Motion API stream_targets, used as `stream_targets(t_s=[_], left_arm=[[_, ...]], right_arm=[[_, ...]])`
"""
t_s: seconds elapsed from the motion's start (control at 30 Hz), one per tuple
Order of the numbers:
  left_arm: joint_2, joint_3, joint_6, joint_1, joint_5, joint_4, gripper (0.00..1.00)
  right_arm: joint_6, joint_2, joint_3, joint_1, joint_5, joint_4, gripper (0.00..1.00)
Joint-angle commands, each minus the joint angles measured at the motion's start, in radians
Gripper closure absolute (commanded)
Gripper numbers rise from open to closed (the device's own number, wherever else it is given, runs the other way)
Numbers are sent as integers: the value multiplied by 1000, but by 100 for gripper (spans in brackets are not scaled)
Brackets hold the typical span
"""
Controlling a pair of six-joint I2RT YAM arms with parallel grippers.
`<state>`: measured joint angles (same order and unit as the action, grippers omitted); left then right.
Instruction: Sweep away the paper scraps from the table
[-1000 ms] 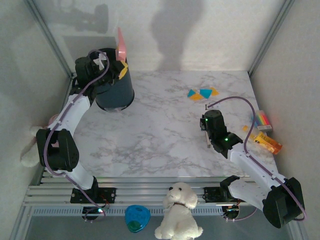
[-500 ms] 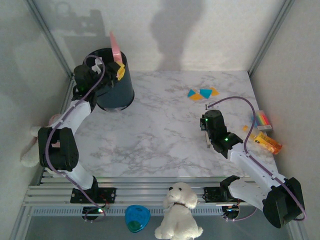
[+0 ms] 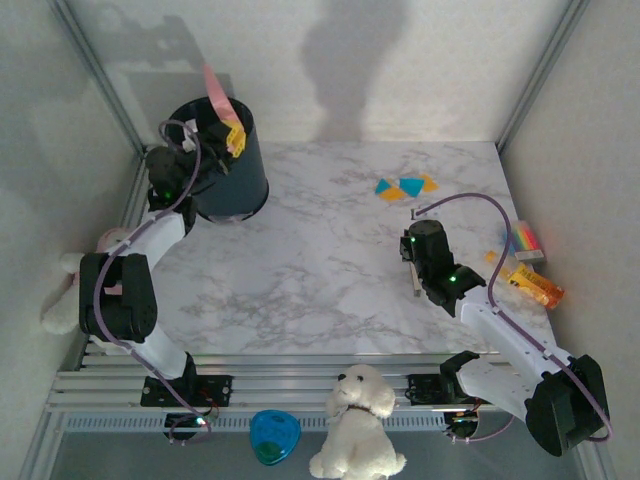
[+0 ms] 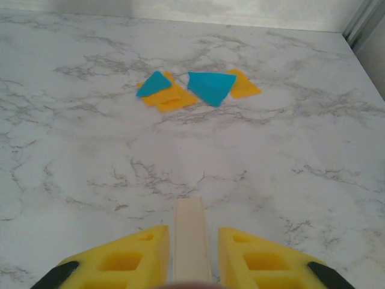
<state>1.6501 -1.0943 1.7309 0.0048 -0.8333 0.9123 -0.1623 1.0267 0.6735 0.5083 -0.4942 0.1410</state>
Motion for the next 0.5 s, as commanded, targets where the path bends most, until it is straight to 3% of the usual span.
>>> stream_targets(t_s=[0.0,0.3,0.47], left_arm=[[-19,17,90,9,29,171,100],[-23,56,141,9,56,231,100],[-60,20,2,8,40,68,100]], right_arm=[[-19,0,17,-4,-1,-11,100],[-20,-8,18,-3,0,-4,100],[-16,-12,21,-4,1,-7,100]])
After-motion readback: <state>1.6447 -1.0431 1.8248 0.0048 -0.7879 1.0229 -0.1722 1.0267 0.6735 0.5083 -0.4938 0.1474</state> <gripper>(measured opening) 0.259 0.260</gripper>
